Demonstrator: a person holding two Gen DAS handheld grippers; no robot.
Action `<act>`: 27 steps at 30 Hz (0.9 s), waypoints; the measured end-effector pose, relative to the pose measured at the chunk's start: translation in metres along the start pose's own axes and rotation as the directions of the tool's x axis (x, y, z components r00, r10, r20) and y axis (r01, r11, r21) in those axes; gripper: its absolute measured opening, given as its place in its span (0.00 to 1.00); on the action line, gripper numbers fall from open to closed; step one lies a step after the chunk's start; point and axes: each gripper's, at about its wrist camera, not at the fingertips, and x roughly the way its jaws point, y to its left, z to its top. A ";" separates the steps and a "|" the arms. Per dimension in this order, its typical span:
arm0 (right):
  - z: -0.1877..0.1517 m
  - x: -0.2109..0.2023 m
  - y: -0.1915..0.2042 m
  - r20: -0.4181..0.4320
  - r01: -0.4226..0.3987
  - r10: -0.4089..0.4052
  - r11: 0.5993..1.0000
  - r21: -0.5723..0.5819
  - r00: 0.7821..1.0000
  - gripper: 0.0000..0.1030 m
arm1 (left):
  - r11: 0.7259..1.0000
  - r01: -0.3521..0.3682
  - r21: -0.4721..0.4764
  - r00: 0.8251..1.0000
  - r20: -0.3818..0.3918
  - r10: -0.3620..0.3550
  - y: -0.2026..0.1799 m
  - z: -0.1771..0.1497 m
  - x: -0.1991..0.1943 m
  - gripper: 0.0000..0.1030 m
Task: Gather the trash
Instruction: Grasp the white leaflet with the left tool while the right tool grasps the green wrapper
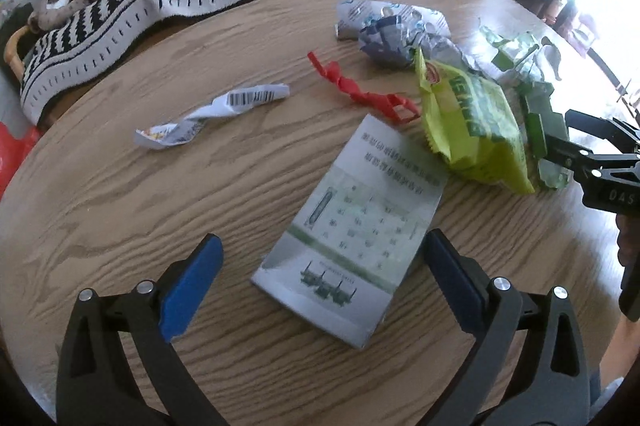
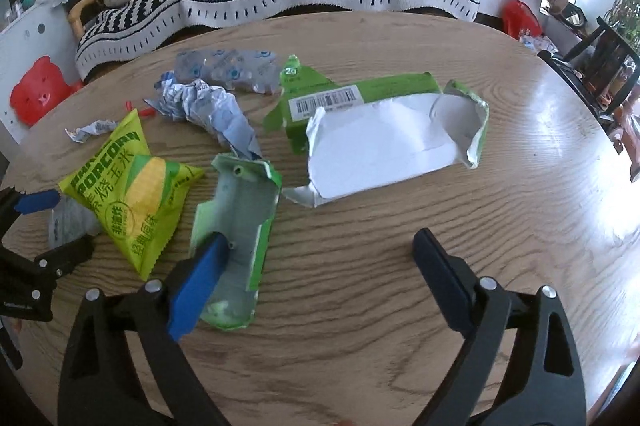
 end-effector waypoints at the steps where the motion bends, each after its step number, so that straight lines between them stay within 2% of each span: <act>1: 0.000 0.000 0.000 0.002 0.001 -0.001 1.000 -0.001 1.000 0.88 | 1.000 -0.001 0.000 1.000 0.004 0.001 0.000 0.001 0.001 0.95; 6: -0.007 -0.004 0.001 0.021 -0.005 0.005 1.000 -0.003 1.000 0.86 | 1.000 -0.007 -0.013 0.999 0.036 0.007 -0.001 -0.002 0.000 0.95; 8: -0.010 -0.006 0.001 0.025 -0.014 0.015 1.000 -0.012 1.000 0.81 | 1.000 -0.009 -0.020 0.999 0.035 0.010 -0.002 -0.003 0.000 0.95; 11: -0.012 -0.010 0.003 0.025 -0.036 0.037 0.999 -0.028 0.999 0.67 | 1.000 -0.013 -0.025 0.999 0.031 0.013 -0.004 -0.007 -0.001 0.95; 12: -0.013 -0.012 0.004 0.028 -0.048 0.049 0.998 -0.037 0.998 0.49 | 1.000 -0.008 -0.020 1.000 0.022 0.009 -0.005 -0.008 -0.002 0.95; 13: -0.014 -0.015 0.005 0.032 -0.070 0.072 0.997 -0.042 0.997 0.19 | 1.000 -0.006 -0.023 1.000 0.029 0.007 -0.006 -0.010 -0.004 0.87; 14: -0.014 -0.017 0.005 0.031 -0.094 0.095 0.995 -0.038 0.995 0.19 | 1.000 -0.013 -0.023 0.999 0.052 0.014 -0.006 -0.012 -0.009 0.69; 16: -0.016 -0.021 0.009 0.028 -0.093 0.094 0.995 -0.045 0.995 0.19 | 0.999 -0.023 -0.025 0.998 0.052 0.025 -0.011 -0.018 -0.016 0.63; 18: -0.023 -0.024 0.009 0.030 -0.099 0.100 0.994 -0.046 0.995 0.19 | 0.999 -0.028 -0.030 0.998 0.051 0.030 -0.012 -0.022 -0.021 0.61; 19: -0.023 -0.027 0.007 0.034 -0.096 0.098 0.994 -0.042 0.995 0.09 | 0.999 -0.028 -0.036 0.998 0.051 0.030 -0.012 -0.024 -0.023 0.60; 27: -0.029 -0.043 -0.010 0.038 -0.083 0.083 0.997 0.001 0.996 0.09 | 0.996 -0.025 -0.090 0.998 0.051 0.029 -0.010 -0.034 -0.035 0.58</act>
